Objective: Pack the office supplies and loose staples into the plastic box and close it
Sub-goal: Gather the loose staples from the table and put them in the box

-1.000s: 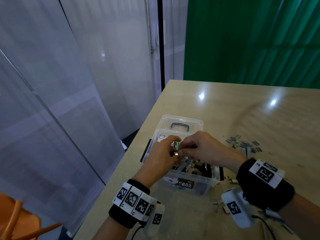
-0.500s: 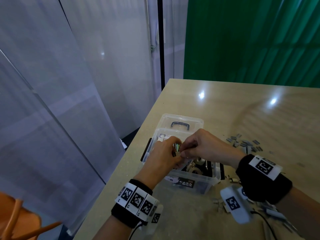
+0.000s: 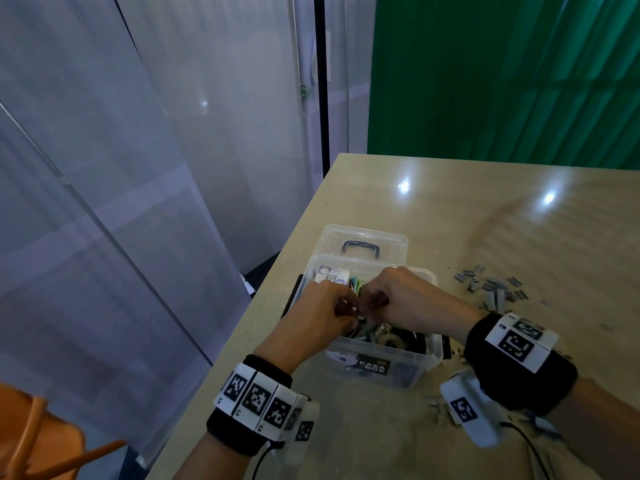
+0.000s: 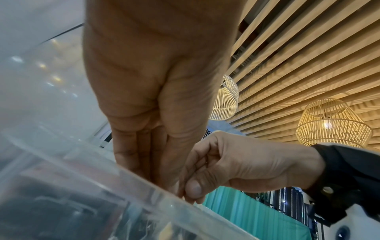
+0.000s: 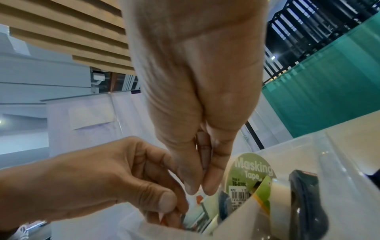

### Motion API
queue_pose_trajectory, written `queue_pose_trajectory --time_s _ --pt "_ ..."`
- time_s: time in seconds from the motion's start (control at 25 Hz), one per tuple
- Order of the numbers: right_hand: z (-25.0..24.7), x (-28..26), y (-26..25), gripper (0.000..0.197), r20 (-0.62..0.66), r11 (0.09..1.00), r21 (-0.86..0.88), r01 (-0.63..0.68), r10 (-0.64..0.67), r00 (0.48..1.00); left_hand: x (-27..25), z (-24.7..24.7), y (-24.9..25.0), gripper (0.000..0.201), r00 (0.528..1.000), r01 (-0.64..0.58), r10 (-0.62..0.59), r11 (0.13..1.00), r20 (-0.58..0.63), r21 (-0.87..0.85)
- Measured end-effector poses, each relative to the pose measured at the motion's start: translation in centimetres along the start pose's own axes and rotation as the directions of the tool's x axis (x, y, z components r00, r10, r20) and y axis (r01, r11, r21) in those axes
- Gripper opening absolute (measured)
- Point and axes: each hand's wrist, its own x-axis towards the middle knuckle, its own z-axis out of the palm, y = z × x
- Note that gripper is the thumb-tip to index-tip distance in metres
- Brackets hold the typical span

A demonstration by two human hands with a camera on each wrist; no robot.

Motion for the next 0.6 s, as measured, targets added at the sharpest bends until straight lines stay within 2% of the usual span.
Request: queue_pose_trajectory --time_s 0.24,0.44,0.6 --pt "-2.2 -0.6 0.7 0.015 -0.079 0.999 0.025 -0.029 0.031 0.996 0.7 0.2 0.4 0.023 0.999 -0.003 0.004 0.999 -0.036 0.035" --pt "-3.7 -2.8 2.4 0.017 -0.081 0.998 0.058 -0.031 0.035 0.996 2.1 1.0 3.1 0.019 0.987 -0.094 0.102 0.993 -0.123 0.065" --pt "-5.1 -5.2 4.5 0.013 -0.112 0.995 0.073 -0.067 0.075 0.991 3.9 2.7 5.4 0.016 0.981 -0.134 0.141 0.989 -0.134 0.061"
